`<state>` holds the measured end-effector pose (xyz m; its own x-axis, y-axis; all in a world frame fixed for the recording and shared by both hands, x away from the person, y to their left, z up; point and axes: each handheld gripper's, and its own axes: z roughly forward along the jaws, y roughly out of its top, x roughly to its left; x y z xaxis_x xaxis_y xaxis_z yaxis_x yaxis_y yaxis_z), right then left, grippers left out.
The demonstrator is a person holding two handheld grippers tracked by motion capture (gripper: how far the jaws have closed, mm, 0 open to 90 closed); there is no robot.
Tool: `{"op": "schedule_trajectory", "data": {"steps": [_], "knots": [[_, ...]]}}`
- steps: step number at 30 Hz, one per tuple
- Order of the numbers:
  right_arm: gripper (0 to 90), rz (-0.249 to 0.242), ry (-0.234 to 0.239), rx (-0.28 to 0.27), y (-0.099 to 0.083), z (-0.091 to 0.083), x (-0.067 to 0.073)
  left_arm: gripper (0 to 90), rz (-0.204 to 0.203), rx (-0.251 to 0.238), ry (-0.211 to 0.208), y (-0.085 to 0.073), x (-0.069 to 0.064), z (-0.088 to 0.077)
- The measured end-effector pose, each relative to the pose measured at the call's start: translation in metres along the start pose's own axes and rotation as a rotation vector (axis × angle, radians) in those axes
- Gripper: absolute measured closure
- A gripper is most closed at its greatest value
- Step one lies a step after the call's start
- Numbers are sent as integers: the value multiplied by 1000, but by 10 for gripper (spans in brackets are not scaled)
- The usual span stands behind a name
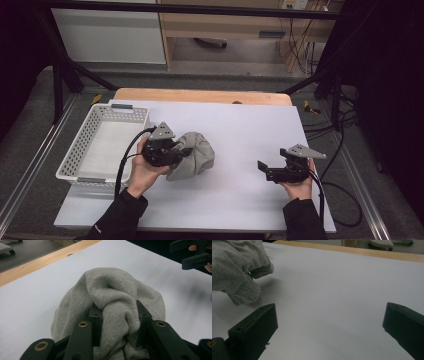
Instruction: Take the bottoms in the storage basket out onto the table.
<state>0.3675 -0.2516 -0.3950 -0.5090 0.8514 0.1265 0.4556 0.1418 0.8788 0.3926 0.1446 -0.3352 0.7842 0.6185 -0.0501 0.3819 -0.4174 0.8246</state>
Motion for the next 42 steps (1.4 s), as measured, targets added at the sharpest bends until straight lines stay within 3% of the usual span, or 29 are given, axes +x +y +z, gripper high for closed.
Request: {"op": "schedule_trajectory", "data": {"steps": [29, 42], "knots": [[1, 1, 1, 0, 0, 0, 0, 622, -2, 64, -36, -11, -5, 27], [1, 1, 1, 1, 0, 0, 0, 497, -9, 112, -29, -13, -2, 30]]}}
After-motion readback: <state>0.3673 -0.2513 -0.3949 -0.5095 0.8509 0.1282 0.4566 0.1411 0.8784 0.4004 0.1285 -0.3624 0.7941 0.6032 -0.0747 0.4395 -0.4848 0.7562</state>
